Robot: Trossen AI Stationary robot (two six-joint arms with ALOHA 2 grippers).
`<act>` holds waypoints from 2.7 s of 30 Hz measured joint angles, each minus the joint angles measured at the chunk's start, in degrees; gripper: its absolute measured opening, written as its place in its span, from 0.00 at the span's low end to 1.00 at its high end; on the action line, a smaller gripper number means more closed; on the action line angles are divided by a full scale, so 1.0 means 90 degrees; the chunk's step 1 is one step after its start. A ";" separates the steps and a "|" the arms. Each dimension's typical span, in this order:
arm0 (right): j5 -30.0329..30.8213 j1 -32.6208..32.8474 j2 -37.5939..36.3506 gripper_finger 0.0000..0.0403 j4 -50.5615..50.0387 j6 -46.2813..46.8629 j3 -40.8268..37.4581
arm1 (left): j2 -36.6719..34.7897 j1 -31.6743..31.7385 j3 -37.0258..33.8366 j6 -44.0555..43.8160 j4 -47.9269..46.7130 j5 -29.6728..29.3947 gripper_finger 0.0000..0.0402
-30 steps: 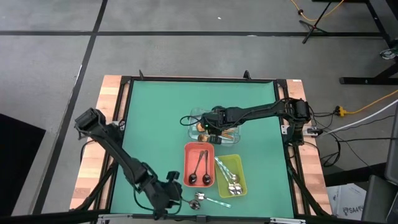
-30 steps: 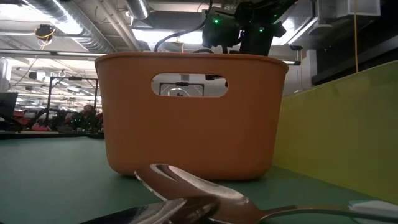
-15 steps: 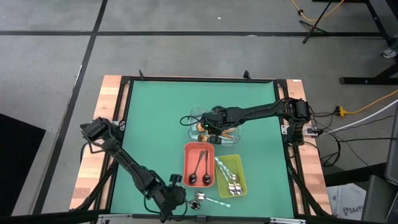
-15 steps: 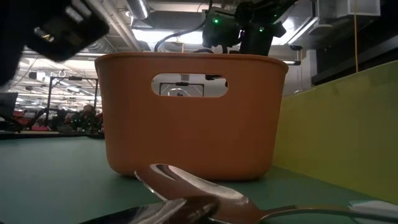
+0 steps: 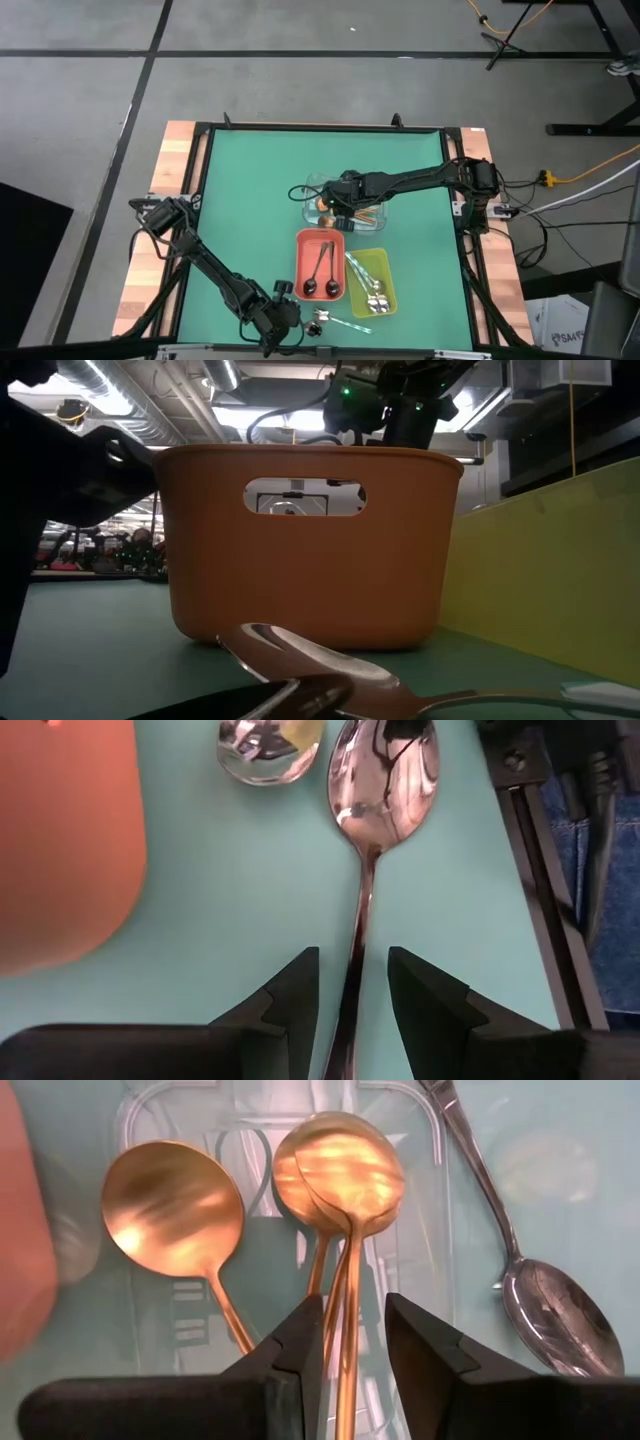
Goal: Sort silverware by color (type)
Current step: Put the black spoon into the orange bin
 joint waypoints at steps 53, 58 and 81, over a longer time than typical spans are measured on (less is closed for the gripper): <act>0.0000 0.0001 0.0000 0.25 0.0101 0.0000 0.0000 | -0.0097 -0.0263 0.0024 -0.0500 -0.1443 0.0515 0.04; 0.0000 0.0001 0.0001 0.25 0.0105 0.0000 0.0000 | -0.0234 -0.0430 0.0003 -0.0580 -0.1669 0.0819 0.04; -0.0002 0.0002 0.0002 0.25 0.0176 0.0000 0.0000 | -0.0391 -0.0843 0.0002 -0.1685 -0.2815 0.1364 0.04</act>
